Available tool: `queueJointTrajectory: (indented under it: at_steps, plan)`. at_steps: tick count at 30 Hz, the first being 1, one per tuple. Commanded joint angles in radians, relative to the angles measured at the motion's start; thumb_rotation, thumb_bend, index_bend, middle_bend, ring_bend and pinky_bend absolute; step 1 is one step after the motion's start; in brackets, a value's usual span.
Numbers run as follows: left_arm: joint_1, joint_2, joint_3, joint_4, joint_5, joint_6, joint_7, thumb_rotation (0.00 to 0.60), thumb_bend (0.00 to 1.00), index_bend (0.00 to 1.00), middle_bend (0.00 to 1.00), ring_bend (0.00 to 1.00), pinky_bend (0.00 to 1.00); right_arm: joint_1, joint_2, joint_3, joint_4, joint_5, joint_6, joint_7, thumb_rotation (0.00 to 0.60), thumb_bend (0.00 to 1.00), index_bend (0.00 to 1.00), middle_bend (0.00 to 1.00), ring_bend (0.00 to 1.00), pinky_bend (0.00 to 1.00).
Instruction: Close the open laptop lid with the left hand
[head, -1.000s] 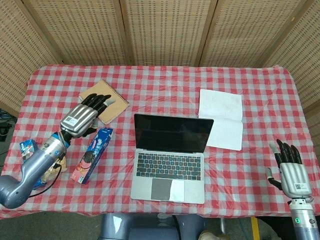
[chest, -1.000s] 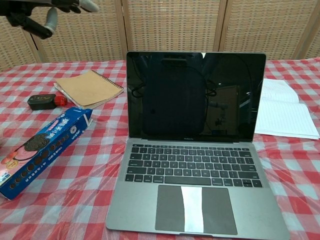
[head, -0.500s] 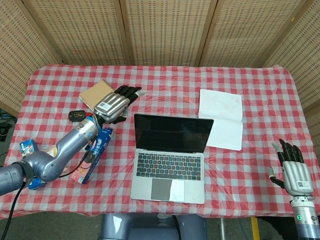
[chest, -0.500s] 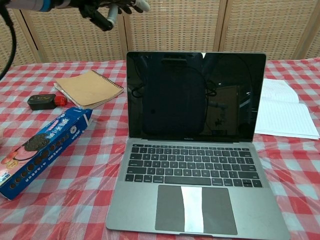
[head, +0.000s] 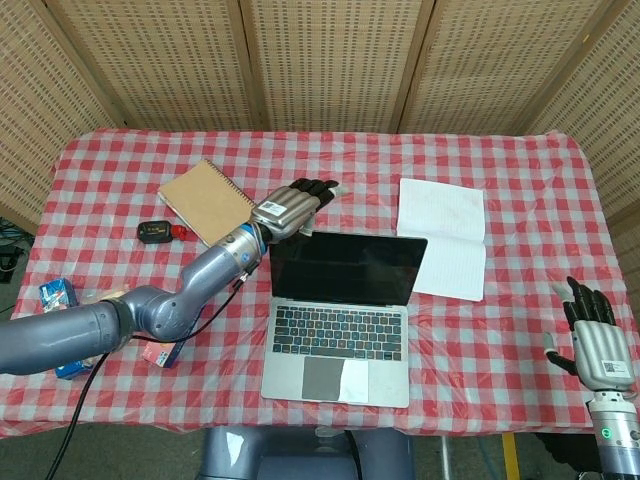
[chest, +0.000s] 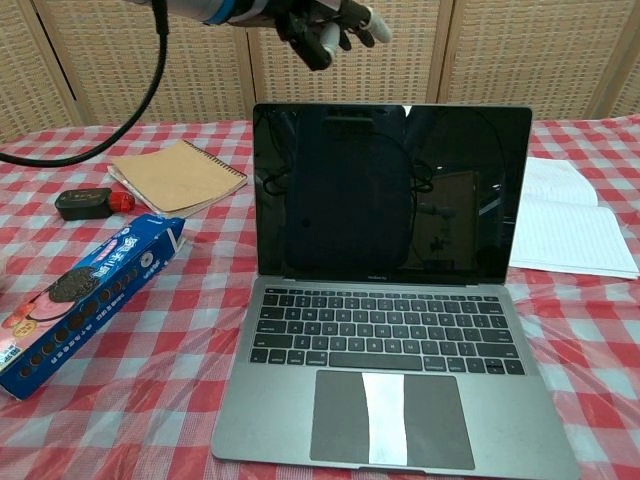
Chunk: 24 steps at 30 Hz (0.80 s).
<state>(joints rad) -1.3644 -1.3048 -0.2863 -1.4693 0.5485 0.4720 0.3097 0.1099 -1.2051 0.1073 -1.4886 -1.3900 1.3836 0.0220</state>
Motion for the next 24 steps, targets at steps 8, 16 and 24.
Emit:
queueJointTrajectory:
  at_steps: [8,16,24]
  plan:
    - [-0.189,-0.085,0.124,0.093,-0.215,0.003,0.05,0.6,1.0,0.1,0.0,0.03,0.12,-0.002,0.009,0.005,0.007,0.007,0.0,0.035,0.6,0.65,0.02,0.0,0.0,0.0]
    - [-0.254,-0.113,0.189,0.114,-0.314,0.022,0.067,0.6,1.0,0.18,0.0,0.1,0.17,-0.005,0.014,0.007,0.01,0.005,0.007,0.05,0.6,0.65,0.03,0.0,0.0,0.0]
    - [-0.269,-0.133,0.193,0.106,-0.329,0.075,0.054,0.6,1.0,0.35,0.14,0.24,0.29,-0.004,0.011,0.003,0.008,-0.004,0.008,0.049,0.6,0.65,0.03,0.0,0.0,0.0]
